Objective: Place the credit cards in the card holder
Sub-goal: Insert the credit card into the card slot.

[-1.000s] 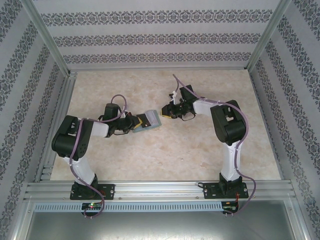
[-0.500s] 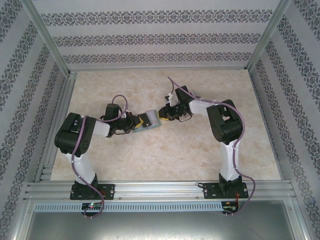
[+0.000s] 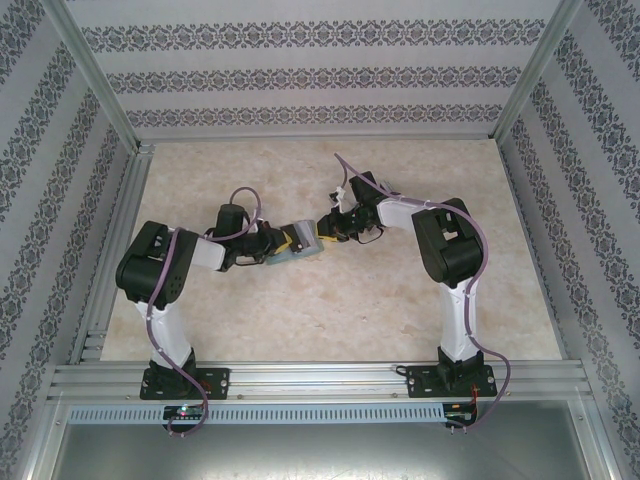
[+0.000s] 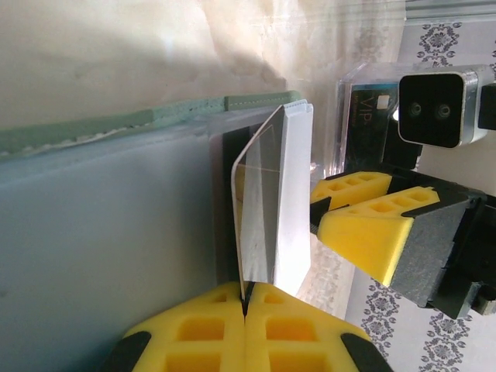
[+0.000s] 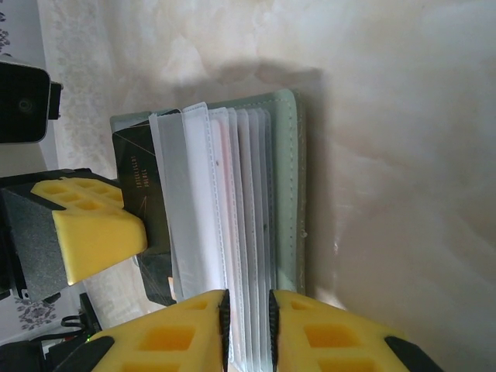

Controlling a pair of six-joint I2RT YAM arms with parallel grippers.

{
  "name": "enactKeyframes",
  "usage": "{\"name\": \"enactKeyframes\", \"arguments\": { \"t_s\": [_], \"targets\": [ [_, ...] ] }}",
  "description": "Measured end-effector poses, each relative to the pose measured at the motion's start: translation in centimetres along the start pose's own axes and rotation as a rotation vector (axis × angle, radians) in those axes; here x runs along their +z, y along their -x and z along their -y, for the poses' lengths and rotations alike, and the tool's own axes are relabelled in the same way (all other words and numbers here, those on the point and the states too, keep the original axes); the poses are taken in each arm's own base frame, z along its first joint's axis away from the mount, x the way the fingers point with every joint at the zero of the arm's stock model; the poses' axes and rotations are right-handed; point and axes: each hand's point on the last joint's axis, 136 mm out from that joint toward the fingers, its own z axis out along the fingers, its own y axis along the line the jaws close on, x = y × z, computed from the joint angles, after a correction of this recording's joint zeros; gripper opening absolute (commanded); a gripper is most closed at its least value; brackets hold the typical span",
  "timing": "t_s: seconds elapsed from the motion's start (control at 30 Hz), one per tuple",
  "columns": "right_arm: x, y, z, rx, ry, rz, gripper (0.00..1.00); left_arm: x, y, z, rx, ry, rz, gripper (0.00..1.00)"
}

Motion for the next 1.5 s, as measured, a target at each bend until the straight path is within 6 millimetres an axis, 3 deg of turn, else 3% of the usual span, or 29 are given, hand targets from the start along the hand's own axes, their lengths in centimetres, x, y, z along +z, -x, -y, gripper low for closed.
{"name": "enactKeyframes", "arguments": {
  "t_s": [0.4,0.87,1.3,1.5],
  "targets": [
    [0.2,-0.1,0.4,0.005,-0.005,-0.01,0.24,1.4,0.3,0.5,0.009,-0.011,-0.022,0.0],
    [0.3,0.0,0.4,0.002,-0.007,-0.013,0.24,1.2,-0.8,0.3,0.069,0.018,-0.092,0.0],
    [0.2,-0.3,0.6,-0.002,-0.013,-0.022,0.24,1.9,-0.6,0.8,0.093,0.03,-0.16,0.0],
    [0.1,-0.1,0.6,-0.005,-0.025,-0.022,0.24,2.3,-0.2,1.0,0.096,0.037,-0.176,0.14]
  ]
}}
